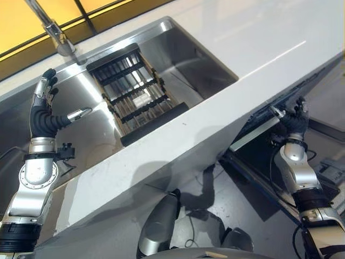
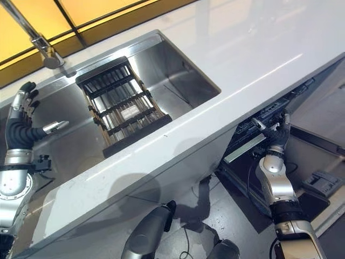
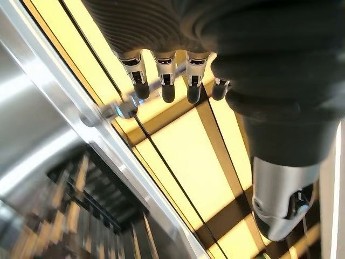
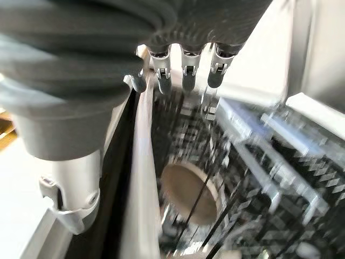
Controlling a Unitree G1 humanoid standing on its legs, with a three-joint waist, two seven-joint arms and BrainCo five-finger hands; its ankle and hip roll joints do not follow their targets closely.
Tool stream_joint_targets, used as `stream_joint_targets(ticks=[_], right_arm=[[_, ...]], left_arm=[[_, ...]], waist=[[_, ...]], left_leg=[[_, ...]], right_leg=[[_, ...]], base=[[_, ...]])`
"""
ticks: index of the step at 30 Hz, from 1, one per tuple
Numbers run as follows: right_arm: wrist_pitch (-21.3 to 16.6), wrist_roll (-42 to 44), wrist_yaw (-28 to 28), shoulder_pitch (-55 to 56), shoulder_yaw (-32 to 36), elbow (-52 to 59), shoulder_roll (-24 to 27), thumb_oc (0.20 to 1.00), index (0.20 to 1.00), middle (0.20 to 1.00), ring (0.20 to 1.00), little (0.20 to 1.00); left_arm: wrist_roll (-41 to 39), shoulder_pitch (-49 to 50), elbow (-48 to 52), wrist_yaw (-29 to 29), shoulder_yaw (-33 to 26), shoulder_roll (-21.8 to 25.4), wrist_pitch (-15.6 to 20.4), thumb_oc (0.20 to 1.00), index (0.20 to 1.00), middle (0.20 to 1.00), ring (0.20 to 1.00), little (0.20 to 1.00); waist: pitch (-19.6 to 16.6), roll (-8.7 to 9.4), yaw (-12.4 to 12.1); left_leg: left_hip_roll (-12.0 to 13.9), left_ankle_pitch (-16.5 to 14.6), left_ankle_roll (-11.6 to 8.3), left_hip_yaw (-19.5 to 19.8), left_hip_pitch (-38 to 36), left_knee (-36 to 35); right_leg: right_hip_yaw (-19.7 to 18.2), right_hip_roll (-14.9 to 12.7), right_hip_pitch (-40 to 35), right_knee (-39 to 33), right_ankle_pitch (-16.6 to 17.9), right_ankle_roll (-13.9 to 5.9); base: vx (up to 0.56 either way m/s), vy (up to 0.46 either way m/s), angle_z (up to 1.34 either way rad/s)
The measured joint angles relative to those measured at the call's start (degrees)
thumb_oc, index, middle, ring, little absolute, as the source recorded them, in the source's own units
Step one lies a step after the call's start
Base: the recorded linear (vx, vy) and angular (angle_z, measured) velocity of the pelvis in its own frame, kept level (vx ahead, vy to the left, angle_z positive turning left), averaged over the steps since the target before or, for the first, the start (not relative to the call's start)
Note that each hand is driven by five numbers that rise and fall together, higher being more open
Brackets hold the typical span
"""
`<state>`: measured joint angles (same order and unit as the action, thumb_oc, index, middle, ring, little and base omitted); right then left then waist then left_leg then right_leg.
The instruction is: Pick up plates and place into dishwasher.
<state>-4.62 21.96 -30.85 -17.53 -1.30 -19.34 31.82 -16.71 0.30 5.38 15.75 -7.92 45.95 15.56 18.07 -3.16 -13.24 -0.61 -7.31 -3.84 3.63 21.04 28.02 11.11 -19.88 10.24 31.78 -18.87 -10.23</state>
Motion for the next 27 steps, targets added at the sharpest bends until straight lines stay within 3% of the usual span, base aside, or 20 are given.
stream_joint_targets(ticks=[8,12,16,19,27], right_arm=[[0.0,-1.1,-2.5,4.0,1.5,1.6,-1.9,1.0,1.0,1.0,1.0,1.0],[0.0,-1.4,-6.6,5.2,1.9,1.8,-4.2,1.0,1.0,1.0,1.0,1.0],[-0.2,-2.1,-11.1,7.3,3.3,2.4,-7.5,1.0,1.0,1.0,1.0,1.0],[-1.0,-1.9,-13.4,9.9,2.8,2.5,-11.3,1.0,1.0,1.0,1.0,1.0],[-5.6,-1.0,-17.4,14.5,-2.7,0.2,-17.4,1.0,1.0,1.0,1.0,1.0]], left_arm=[[0.3,-4.1,0.0,0.0,0.3,-0.3,-1.6,1.0,1.0,1.0,1.0,1.0],[2.4,-4.8,0.0,0.2,0.8,-0.3,-2.4,1.0,1.0,1.0,1.0,1.0],[2.5,-4.9,0.0,0.9,2.0,-0.5,-2.4,1.0,1.0,1.0,1.0,1.0],[3.1,-5.1,0.0,1.3,2.4,-1.5,-2.5,1.0,1.0,1.0,1.0,1.0],[4.8,-5.2,0.0,4.2,3.3,-3.8,-1.5,1.0,1.0,1.0,1.0,1.0]], waist=[[-1.9,0.64,1.8],[-2.7,0.91,4.0],[-2.8,0.91,4.6],[-2.8,0.85,6.4],[-2.7,-0.29,8.1]], left_leg=[[2.7,0.4,-0.56,-0.7,-1.4,-2.9],[3.4,0.7,-0.88,-1.2,-2.2,-4.6],[4.2,0.9,-1.11,-1.7,-2.3,-5.8],[4.3,1.1,-1.39,-1.7,-2.2,-6.5],[4.8,1.4,-1.85,-1.3,-2.5,-8.1]], right_leg=[[-2.1,3.5,-0.6,-6.9,4.0,-0.07],[-3.3,4.5,-0.4,-9.0,5.2,0.17],[-5.9,5.8,0.9,-11.1,7.0,0.39],[-6.6,6.2,1.4,-12.0,7.7,0.39],[-9.9,8.0,3.4,-14.1,9.9,0.58]], base=[[-0.18,-0.102,-0.25],[-0.24,-0.068,-0.2],[-0.27,-0.057,-0.35],[-0.2,-0.067,-0.19],[-0.2,-0.017,-0.24]])
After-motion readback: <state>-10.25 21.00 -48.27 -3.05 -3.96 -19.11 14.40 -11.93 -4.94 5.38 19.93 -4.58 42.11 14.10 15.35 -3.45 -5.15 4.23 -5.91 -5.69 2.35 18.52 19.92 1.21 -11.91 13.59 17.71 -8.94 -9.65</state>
